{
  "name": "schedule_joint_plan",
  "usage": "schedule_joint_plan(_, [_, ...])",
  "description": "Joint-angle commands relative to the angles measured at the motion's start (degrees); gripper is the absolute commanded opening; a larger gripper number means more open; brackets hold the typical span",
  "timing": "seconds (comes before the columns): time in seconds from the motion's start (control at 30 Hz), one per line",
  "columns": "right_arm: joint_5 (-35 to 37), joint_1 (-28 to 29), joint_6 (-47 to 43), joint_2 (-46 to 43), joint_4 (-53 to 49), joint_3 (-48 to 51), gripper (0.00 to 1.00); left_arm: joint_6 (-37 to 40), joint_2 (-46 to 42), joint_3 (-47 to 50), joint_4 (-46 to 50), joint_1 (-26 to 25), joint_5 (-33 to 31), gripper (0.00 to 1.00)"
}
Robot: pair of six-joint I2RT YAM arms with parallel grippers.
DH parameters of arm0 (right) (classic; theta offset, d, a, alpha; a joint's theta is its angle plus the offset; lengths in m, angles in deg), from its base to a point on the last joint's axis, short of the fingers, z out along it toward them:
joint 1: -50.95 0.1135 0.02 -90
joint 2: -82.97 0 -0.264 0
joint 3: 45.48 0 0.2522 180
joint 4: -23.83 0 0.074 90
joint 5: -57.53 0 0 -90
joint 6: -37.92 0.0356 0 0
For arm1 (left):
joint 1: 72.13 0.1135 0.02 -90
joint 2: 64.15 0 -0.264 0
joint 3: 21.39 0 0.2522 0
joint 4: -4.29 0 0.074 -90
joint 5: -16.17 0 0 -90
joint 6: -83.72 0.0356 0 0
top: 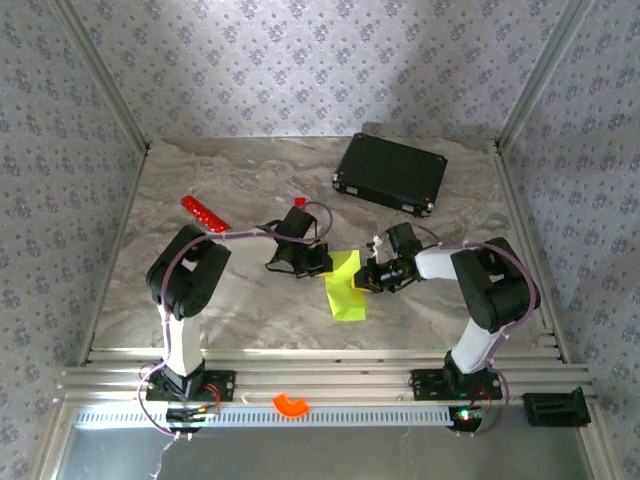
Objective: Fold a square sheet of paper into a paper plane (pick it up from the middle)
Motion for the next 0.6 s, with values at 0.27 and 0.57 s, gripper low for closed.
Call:
schedule_joint_plan(0.27, [10.49, -0.52, 0.15, 2.87, -6.36, 3.10, 0.00, 2.62, 4.21, -3.67, 0.18, 1.01, 1.27, 0.00])
schedule_joint_plan(0.57, [10.56, -0.58, 0.16, 2.82, -6.13, 3.14, 0.00, -0.24, 5.23, -3.90, -1.71, 4.86, -2.54, 0.00])
